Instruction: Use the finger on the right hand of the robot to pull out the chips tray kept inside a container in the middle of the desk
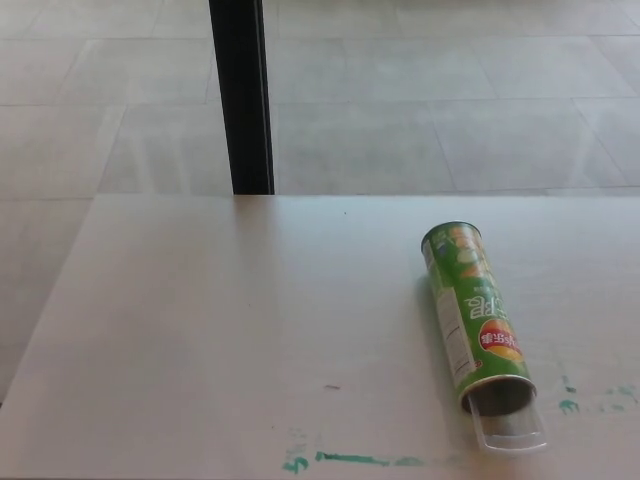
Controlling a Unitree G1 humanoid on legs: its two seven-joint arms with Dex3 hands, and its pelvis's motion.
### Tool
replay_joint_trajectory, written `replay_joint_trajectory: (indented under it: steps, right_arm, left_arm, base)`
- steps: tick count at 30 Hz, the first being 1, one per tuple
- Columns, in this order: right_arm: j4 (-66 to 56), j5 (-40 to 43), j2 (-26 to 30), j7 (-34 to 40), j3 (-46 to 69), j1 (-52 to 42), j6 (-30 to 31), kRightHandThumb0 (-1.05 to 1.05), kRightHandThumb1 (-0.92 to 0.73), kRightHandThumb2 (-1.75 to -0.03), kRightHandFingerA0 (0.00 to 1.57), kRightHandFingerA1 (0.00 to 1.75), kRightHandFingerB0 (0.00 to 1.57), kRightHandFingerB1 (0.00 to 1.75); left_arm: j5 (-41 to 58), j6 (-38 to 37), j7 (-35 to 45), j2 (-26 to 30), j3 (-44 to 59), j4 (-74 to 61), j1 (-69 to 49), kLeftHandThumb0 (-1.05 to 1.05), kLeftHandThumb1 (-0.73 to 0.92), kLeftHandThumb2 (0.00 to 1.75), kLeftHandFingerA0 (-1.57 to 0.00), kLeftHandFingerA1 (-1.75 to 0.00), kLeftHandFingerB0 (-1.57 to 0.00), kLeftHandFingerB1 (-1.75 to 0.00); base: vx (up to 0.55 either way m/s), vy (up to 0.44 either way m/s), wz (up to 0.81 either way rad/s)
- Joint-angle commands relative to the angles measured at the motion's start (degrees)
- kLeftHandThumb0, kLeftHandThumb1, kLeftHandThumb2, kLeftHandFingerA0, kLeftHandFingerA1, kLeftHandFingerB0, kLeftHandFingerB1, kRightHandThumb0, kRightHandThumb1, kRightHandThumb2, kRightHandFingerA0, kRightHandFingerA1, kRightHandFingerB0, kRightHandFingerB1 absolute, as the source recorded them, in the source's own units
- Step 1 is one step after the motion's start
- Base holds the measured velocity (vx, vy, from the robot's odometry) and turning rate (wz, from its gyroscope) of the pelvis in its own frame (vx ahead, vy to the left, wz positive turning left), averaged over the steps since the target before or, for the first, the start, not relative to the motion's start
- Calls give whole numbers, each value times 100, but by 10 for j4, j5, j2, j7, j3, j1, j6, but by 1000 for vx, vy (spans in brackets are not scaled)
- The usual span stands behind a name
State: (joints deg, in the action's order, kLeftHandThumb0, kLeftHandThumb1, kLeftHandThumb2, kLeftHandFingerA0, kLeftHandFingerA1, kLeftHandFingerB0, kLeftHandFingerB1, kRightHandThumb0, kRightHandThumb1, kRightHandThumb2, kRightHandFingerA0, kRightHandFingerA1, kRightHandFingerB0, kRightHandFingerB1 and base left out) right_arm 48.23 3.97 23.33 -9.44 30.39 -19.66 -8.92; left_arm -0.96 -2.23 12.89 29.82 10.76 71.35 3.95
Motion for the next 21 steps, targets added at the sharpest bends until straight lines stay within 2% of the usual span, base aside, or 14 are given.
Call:
replay_joint_trajectory:
  steps: [1, 4, 5, 7, 9, 11, 12, 14, 16, 17, 18, 19, 21]
  right_arm:
    - [-25, 45, 31, 0, 40, -7, -17, -18, -65, -59, 75, 65, 38, 41]
    - [-53, 67, 34, 12, 72, 1, 1, -15, -65, -59, 74, 68, 37, 39]
    - [-68, 81, 34, 22, 92, 12, -6, -13, -64, -60, 77, 79, 30, 39]
    - [-79, 85, 31, 25, 104, 17, -5, -13, -64, -60, 77, 79, 30, 39]
    - [-174, 118, 27, 26, 136, 24, 13, -12, -64, -59, 73, 82, 23, 34]
    - [-211, 99, 34, 46, 141, 31, -2, -16, -64, -59, 75, 67, 24, 34]
    - [-229, 96, 37, 38, 143, 34, -24, -15, -65, -60, 78, 67, 24, 34]
    - [-319, 114, 30, 38, 150, 33, 13, -17, -61, -58, 74, 67, 24, 31]
    - [-359, 125, 27, 32, 153, 40, 10, -16, -61, -59, 76, 70, 24, 33]
    - [-413, 126, 24, 38, 150, 39, 24, -19, -60, -59, 78, 74, 24, 32]
    - [-466, 138, 20, 35, 146, 37, 40, -12, -44, -90, 76, 83, 9, 48]
    - [-507, 136, 20, 36, 141, 35, 47, -16, -62, -59, 79, 75, 24, 31]
    - [-553, 122, 19, 36, 126, 41, 39, -14, -61, -58, 81, 77, 26, 31]
  left_arm:
    - [12, -7, 26, 11, 11, 13, 5, -48, 72, 61, -58, -67, -55, -57]
    - [13, -3, 26, 10, 16, 13, 6, -48, 71, 61, -59, -68, -56, -59]
    - [8, -5, 24, 10, 14, 18, 8, -48, 72, 61, -60, -65, -58, -57]
    - [6, -7, 23, 11, 13, 21, 9, -48, 72, 61, -60, -65, -58, -57]
    - [5, -10, 24, 11, 13, 21, 9, -49, 71, 61, -60, -65, -61, -58]
    - [3, -9, 25, 12, 11, 21, 12, -48, 71, 61, -59, -64, -58, -55]
    - [4, -13, 28, 12, 12, 18, 9, -49, 72, 61, -58, -65, -57, -55]
    - [6, -6, 26, 12, 13, 17, 12, -48, 72, 61, -59, -64, -56, -55]
    - [4, -7, 25, 12, 11, 16, 11, -48, 72, 61, -58, -65, -56, -56]
    - [3, -6, 25, 13, 11, 16, 11, -48, 71, 61, -58, -65, -66, -71]
    - [0, -9, 25, 13, 8, 18, 11, -49, 72, 61, -58, -64, -60, -62]
    - [-1, -11, 22, 13, 8, 19, 11, -49, 71, 61, -61, -65, -58, -57]
    - [1, -10, 20, 12, 10, 20, 11, -49, 72, 61, -59, -65, -58, -56]
  base:
    - [0, 0, 0]
    - [0, 0, 0]
    - [0, 0, 0]
    - [0, 0, 0]
    - [0, 0, 0]
    - [0, 0, 0]
    - [0, 0, 0]
    - [0, 0, 0]
    - [0, 0, 0]
    - [0, 0, 0]
    - [0, 0, 0]
    - [0, 0, 0]
    - [0, 0, 0]
